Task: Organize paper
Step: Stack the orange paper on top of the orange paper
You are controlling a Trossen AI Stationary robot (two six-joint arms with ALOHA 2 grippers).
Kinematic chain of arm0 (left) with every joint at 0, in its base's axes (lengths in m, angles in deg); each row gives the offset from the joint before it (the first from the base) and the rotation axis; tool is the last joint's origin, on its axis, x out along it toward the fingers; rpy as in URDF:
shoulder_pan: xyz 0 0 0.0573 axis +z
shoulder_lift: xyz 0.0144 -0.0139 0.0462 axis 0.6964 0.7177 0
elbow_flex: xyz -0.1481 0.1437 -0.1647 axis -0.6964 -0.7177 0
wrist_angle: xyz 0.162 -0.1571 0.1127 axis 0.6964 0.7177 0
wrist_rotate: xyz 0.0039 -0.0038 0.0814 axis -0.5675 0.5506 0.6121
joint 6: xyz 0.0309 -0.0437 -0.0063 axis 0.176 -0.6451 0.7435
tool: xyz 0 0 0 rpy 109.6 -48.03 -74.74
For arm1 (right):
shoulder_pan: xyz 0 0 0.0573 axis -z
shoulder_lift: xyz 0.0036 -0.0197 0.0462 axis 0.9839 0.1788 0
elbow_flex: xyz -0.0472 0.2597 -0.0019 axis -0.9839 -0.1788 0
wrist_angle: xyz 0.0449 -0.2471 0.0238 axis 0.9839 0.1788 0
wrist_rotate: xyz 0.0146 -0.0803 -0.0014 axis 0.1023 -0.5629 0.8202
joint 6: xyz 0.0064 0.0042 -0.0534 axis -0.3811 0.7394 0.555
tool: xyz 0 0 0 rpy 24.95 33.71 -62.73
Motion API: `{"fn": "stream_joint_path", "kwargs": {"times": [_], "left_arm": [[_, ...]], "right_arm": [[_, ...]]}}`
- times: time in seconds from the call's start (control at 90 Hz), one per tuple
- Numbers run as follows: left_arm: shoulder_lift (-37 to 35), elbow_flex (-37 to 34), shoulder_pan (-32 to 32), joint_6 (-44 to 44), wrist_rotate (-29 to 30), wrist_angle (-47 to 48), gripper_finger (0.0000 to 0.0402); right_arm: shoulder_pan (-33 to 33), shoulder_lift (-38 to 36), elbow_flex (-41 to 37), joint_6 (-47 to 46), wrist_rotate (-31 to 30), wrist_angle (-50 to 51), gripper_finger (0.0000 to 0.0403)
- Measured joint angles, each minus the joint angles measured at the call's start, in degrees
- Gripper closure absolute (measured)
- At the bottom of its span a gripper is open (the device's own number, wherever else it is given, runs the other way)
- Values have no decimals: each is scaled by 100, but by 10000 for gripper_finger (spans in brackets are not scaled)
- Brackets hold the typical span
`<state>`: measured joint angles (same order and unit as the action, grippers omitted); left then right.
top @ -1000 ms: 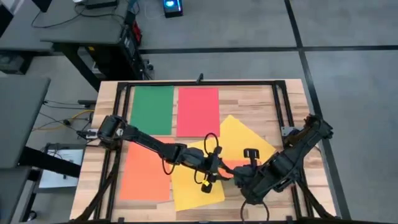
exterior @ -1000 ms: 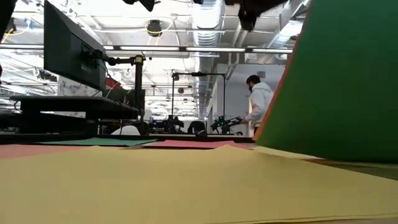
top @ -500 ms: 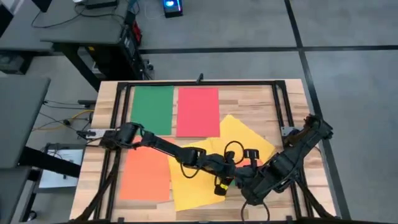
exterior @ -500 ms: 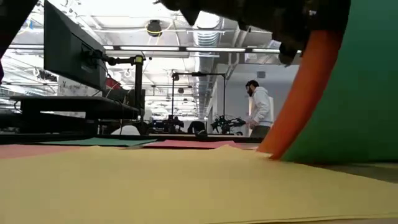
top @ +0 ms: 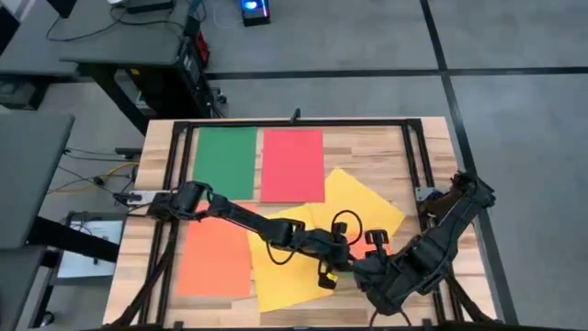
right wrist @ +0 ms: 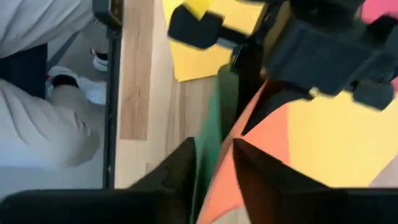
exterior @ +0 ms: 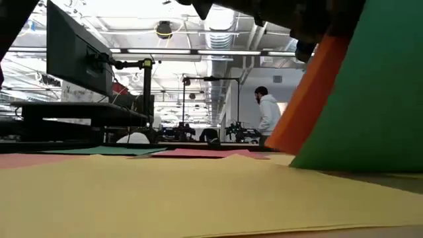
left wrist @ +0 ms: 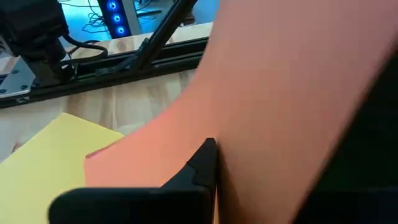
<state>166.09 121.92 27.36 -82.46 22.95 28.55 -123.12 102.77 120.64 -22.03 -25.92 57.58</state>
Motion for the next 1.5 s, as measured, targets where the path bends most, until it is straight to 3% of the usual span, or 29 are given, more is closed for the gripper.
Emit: {"fn": "stream_joint_path", "kwargs": {"times": [0.233, 0.389, 0.956, 1.333, 1.5], "left_arm": [[0, 0, -2, 3, 0, -35, 402], [0, -2, -2, 4, 0, -85, 402], [-26, -4, -111, 265, -2, -348, 402], [-571, -7, -193, 816, 11, -515, 402], [-1195, -7, -323, 1007, 272, 59, 402]], "right_arm": [[-240, 0, 0, -465, 347, 90, 178], [-345, 0, 0, -619, 360, 106, 149], [-417, 35, -129, -1929, 327, 583, 151], [-421, 37, 157, -2262, 281, 588, 206], [-419, 37, 590, -2036, -110, 589, 230]]}}
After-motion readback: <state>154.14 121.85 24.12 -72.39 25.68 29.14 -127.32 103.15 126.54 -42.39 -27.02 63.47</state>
